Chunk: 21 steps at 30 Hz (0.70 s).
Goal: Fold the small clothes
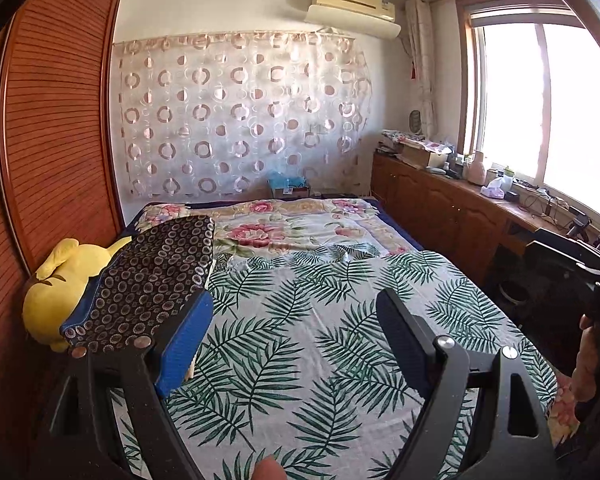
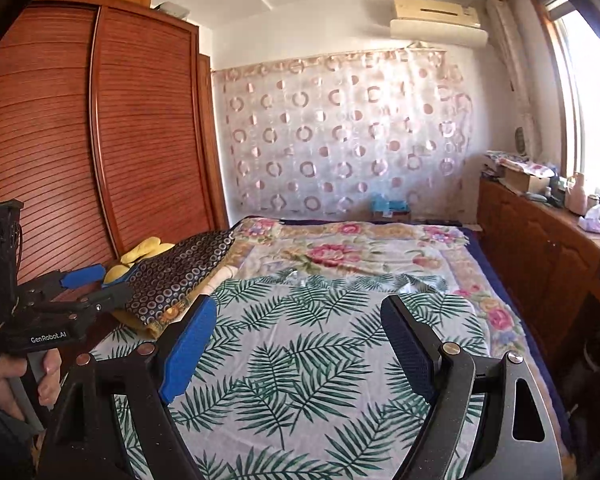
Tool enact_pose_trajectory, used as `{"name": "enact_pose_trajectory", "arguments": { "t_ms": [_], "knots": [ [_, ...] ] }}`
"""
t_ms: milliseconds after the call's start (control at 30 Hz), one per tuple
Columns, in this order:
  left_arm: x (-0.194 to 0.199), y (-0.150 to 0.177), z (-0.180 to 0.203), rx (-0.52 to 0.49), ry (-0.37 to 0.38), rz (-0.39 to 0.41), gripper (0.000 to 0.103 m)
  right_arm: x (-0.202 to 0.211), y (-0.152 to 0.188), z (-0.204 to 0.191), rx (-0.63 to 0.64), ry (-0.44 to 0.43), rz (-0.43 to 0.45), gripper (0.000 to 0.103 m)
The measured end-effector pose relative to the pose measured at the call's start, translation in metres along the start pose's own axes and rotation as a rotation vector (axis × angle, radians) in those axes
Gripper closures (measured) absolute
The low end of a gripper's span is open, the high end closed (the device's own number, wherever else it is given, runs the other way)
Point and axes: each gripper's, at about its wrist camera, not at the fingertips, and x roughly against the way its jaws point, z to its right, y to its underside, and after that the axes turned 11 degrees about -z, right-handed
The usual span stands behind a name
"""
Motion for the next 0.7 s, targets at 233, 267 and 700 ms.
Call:
{"name": "enact_pose_trajectory", "arguments": {
  "t_ms": [233, 267, 700],
  "knots": [
    [0.022, -0.015, 0.011, 0.001, 0.008, 0.046, 0.019, 0.002, 0.011, -0.012, -0.021, 0.051, 0.029, 0.012],
    [0.024, -0.017, 0.011, 0.002, 0.004, 0.048, 0.019, 0.004, 0.014, -0.015, -0.022, 0.06, 0.033, 0.011],
    [0.031, -0.007, 0.002, 0.039, -0.042, 0.056, 0.019, 0.003, 0.03, -0.038, -0.026, 0.117, 0.045, 0.011]
  ]
}}
